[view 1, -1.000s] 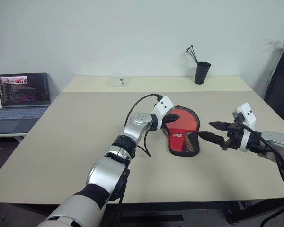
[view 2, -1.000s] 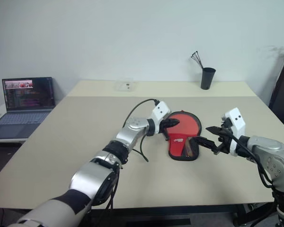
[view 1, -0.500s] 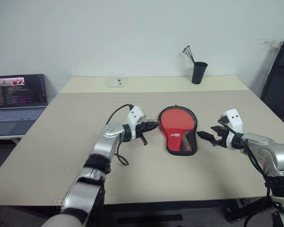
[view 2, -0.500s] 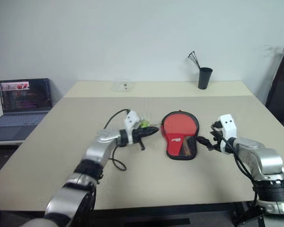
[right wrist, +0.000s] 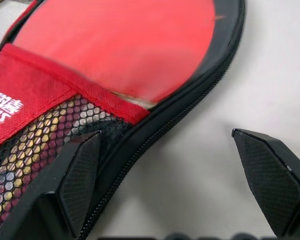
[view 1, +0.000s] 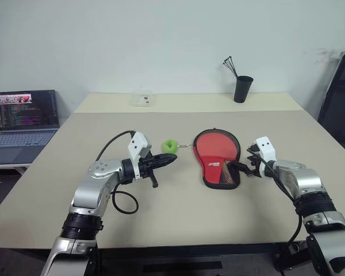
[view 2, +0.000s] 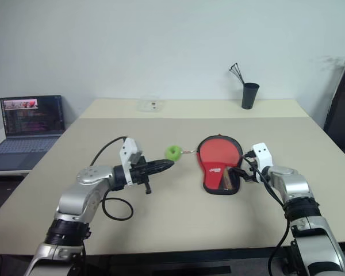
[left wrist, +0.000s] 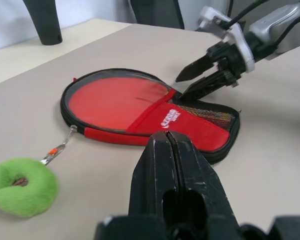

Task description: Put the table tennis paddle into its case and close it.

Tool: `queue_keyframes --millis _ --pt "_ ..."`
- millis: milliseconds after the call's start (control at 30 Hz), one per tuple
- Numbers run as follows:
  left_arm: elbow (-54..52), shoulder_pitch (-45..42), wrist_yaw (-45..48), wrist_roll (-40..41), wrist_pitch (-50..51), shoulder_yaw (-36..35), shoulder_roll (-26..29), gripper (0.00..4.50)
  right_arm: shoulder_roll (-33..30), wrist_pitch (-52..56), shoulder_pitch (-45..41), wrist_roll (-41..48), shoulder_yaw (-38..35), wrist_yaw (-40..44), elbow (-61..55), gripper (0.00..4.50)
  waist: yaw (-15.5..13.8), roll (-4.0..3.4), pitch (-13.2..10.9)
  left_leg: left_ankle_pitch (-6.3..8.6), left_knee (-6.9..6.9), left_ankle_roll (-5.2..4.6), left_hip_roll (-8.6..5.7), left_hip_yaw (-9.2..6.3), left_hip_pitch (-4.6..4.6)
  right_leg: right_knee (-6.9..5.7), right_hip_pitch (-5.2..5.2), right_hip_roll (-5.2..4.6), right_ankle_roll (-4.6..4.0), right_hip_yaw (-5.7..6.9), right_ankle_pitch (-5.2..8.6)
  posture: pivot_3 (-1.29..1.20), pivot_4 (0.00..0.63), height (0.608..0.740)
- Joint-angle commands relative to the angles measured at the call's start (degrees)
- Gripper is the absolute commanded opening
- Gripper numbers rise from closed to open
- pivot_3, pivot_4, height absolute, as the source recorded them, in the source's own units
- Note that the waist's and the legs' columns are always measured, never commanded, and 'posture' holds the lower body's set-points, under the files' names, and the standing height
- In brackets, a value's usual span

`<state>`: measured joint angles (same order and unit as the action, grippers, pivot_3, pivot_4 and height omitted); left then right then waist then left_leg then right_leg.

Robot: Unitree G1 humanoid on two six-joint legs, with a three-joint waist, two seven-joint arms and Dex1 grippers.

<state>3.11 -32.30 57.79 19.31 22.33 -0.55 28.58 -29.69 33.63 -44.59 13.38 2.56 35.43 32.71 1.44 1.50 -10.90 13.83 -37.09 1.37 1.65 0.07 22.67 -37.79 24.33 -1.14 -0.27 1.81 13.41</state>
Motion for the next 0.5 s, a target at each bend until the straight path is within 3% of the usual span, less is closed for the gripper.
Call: queue_keyframes --millis 33,333,500 --pt "-2.9 -0.46 -0.97 1.31 0.13 -1.18 0.82 0.03 0.98 -1.44 -2.13 -1.81 0.92 2.22 2.73 4.5 0.06 0.0 0.0 0.0 0.0 0.0 0.0 0.0 -0.01 -0.01 0.0 0.0 0.0 0.0 0.0 0.0 0.15 0.74" --pt "-2.19 -1.03 -1.34 1.33 -0.27 -0.54 1.28 0.03 4.04 -0.13 -3.94 -4.34 2.5 5.64 6.75 4.5 0.39 0.0 0.01 0.0 0.03 0.0 0.04 0.1 -0.27 -0.08 -0.12 0.05 0.03 -0.14 0.02 0.0 0.15 0.74" --pt "-1.94 -0.83 -1.22 0.93 -0.65 -0.29 1.73 0.0 5.58 0.99 -3.9 -5.48 2.68 5.76 8.05 3.22 0.43 0.05 0.04 0.01 0.07 -0.01 0.04 0.32 -0.54 -0.18 -0.18 0.07 0.06 -0.41 0.04 0.0 0.15 0.74"
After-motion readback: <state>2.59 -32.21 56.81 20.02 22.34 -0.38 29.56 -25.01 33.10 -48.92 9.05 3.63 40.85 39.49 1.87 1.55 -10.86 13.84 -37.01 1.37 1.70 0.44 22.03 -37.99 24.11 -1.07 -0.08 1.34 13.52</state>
